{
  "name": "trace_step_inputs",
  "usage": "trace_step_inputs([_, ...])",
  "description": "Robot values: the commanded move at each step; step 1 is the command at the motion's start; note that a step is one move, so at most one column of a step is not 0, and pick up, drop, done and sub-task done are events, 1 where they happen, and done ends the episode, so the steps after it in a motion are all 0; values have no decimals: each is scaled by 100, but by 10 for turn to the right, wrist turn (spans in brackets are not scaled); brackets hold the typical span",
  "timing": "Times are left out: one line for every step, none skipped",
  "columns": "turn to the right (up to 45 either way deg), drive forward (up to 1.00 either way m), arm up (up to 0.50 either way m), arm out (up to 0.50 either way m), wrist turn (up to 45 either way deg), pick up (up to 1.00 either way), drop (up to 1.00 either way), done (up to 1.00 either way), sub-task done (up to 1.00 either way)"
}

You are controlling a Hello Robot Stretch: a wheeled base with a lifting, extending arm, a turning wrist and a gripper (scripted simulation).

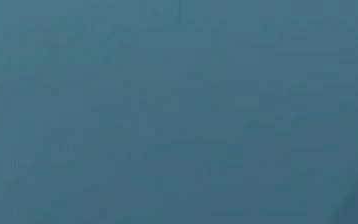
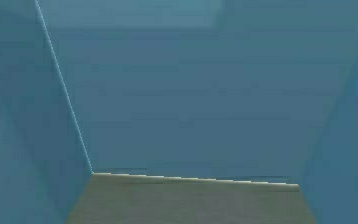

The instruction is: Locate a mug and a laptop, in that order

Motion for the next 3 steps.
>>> trace_step_inputs([-240, 0, 0, 0, 0, 0, 0, 0, 0])
trace_step_inputs([0, 45, 0, 0, 0, 0, 0, 0, 0])
trace_step_inputs([-450, 0, 0, 0, 0, 0, 0, 0, 0])
